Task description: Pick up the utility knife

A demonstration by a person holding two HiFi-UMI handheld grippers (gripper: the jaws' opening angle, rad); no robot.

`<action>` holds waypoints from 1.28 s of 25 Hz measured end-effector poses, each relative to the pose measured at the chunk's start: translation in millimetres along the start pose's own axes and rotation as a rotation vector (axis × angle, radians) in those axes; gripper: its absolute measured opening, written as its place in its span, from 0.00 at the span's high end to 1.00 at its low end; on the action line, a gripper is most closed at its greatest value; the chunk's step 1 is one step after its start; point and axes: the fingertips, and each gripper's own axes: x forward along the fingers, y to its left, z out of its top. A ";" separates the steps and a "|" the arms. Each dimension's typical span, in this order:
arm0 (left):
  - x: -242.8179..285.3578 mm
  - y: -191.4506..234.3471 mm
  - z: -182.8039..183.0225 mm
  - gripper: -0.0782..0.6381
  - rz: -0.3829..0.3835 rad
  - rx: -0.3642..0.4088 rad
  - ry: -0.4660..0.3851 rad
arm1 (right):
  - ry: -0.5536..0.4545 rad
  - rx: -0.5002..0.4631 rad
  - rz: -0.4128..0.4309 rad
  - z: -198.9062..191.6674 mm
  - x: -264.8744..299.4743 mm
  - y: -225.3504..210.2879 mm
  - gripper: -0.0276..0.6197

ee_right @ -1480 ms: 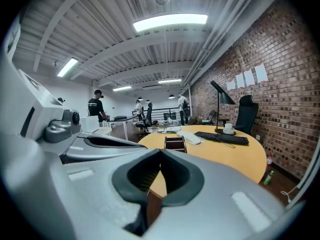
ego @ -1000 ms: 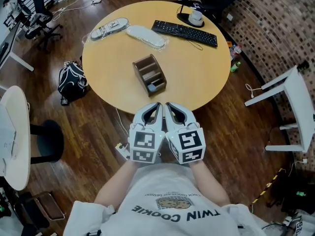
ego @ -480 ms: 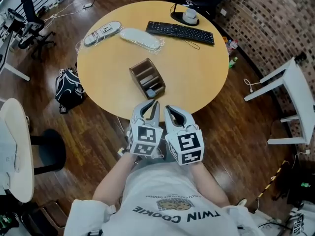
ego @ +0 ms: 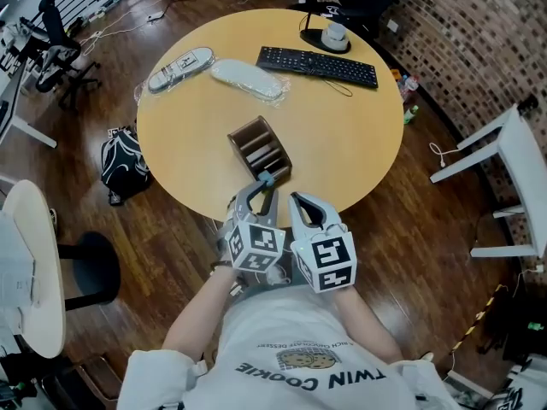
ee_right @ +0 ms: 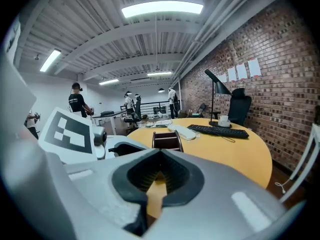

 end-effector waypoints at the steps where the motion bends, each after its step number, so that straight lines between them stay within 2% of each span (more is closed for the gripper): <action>1: 2.6 0.1 -1.0 0.78 0.001 0.015 0.001 | 0.000 0.000 0.002 0.2 1.7 -0.9 0.96; 7: 15.8 -3.5 -10.0 0.73 -0.011 0.101 0.035 | 0.006 0.008 0.005 -1.9 7.7 -6.2 0.96; 16: 37.2 -4.5 -22.8 0.71 -0.004 0.247 0.097 | 0.013 0.025 0.001 -7.8 9.3 -9.5 0.96; 24: 39.3 -1.8 -21.2 0.78 0.007 0.271 0.108 | 0.015 0.047 -0.011 -10.3 4.4 -18.4 0.96; 32: 35.4 3.1 -15.3 0.79 0.005 0.233 0.081 | 0.014 0.039 -0.011 -11.5 3.0 -18.2 0.96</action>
